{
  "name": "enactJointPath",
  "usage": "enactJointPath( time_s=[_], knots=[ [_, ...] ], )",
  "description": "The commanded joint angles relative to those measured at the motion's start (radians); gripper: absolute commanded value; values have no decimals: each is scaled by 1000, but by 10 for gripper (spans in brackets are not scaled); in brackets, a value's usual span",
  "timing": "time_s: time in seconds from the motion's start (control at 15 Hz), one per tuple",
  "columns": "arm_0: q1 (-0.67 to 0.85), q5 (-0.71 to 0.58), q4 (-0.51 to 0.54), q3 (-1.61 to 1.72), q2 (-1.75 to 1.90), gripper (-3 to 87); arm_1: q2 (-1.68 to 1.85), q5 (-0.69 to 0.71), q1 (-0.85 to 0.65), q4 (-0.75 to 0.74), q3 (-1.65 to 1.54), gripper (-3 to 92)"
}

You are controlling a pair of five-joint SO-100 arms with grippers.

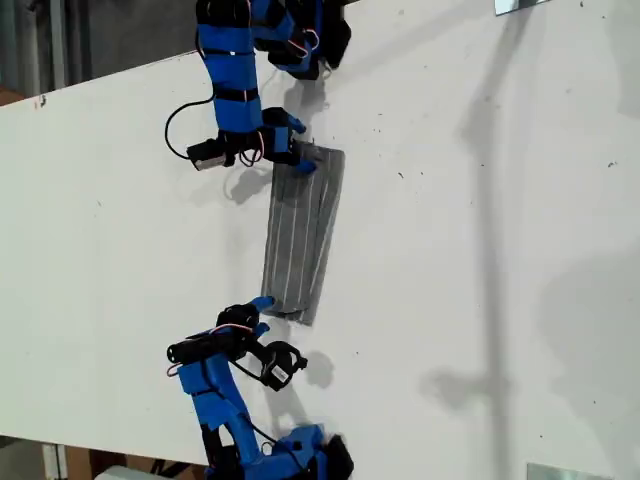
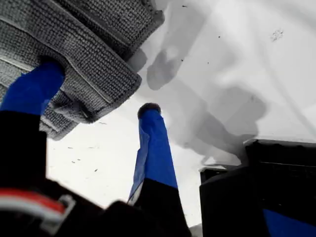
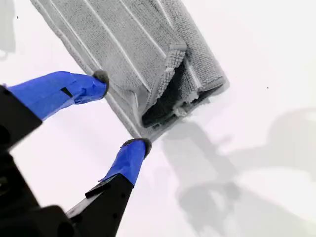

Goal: Grasp corners of a square towel and fold twice.

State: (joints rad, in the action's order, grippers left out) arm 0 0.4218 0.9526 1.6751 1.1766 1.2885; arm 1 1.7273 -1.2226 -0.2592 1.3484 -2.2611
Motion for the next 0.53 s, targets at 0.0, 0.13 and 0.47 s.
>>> enactJointPath(
  time_s=[0.0,0.13,0.47],
  knots=[
    [-28,5,3,-43,28,216,32,-31,28,-71,-18,306],
    [-40,5,3,-40,48,217,69,-60,5,-196,-120,279],
    [-63,17,6,2,150,217,179,-221,74,-347,-190,193]
  ],
)
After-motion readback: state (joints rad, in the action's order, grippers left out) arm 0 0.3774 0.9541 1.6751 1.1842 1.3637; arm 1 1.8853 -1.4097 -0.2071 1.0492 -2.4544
